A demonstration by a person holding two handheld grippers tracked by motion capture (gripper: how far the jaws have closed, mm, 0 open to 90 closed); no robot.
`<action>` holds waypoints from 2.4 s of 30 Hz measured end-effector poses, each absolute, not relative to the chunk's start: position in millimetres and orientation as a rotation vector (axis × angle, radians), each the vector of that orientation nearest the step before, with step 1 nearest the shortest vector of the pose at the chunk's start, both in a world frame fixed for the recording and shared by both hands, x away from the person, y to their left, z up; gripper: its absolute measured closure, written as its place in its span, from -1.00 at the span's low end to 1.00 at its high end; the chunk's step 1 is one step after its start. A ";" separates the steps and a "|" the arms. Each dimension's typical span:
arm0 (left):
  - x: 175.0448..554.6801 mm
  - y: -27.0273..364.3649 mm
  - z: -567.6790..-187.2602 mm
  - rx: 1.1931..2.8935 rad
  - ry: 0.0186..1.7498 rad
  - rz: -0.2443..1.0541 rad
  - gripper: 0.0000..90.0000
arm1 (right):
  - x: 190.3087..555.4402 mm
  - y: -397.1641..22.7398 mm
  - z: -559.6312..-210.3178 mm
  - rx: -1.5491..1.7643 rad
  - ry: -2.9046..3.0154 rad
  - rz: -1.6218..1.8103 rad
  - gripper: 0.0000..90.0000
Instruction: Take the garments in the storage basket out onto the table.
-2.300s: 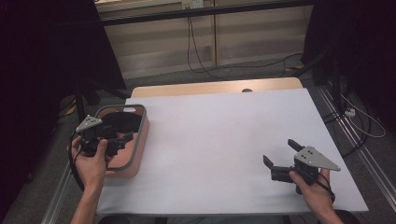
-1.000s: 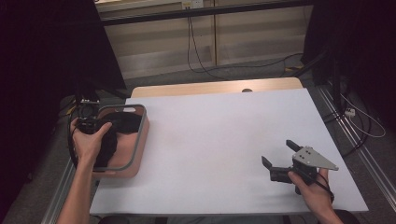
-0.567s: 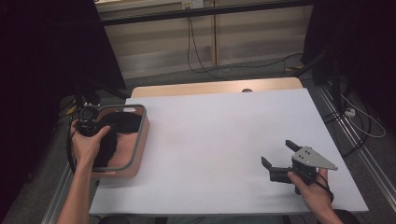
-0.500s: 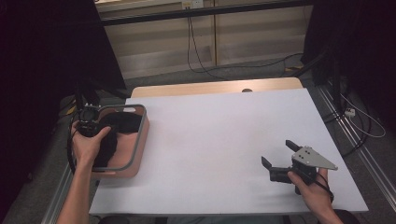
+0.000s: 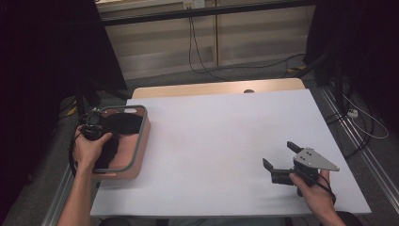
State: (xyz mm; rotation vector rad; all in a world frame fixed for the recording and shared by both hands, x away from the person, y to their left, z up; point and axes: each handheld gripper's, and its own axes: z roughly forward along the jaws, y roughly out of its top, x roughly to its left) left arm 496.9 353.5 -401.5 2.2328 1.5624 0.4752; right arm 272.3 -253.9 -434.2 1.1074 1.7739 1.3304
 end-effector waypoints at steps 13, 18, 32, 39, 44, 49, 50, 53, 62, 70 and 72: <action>498.7 344.0 -417.6 2.339 1.556 0.477 -0.21 | 272.0 -253.4 -434.4 1.104 1.782 1.332 -1.00; 494.3 345.3 -415.4 2.317 1.612 0.453 0.15 | 271.6 -253.6 -434.2 1.101 1.783 1.335 -1.00; 480.4 352.9 -394.0 2.206 1.632 0.455 0.55 | 272.5 -253.5 -434.2 1.104 1.782 1.333 -1.00; 468.8 352.7 -381.2 2.124 1.613 0.504 0.55 | 272.2 -253.4 -434.0 1.100 1.784 1.335 -1.00; 457.4 357.4 -373.1 2.032 1.607 0.560 0.55 | 272.6 -253.4 -434.1 1.099 1.784 1.335 -1.00; 446.2 359.4 -366.7 1.952 1.586 0.594 0.56 | 272.9 -253.0 -434.1 1.098 1.785 1.337 -1.00; 443.9 359.7 -365.2 1.943 1.578 0.601 0.56 | 272.9 -252.9 -434.1 1.099 1.784 1.336 -1.00; 436.3 358.6 -362.7 1.889 1.577 0.634 0.56 | 272.8 -252.8 -434.2 1.097 1.786 1.335 -1.00; 427.8 352.7 -356.1 1.835 1.495 0.693 0.55 | 273.2 -252.1 -434.5 1.098 1.787 1.332 -1.00; 415.0 361.1 -345.9 1.716 1.449 0.765 0.56 | 272.8 -252.9 -434.5 1.100 1.785 1.333 -1.00; 411.5 362.6 -343.0 1.690 1.439 0.775 0.56 | 273.4 -252.0 -434.6 1.099 1.787 1.331 -1.00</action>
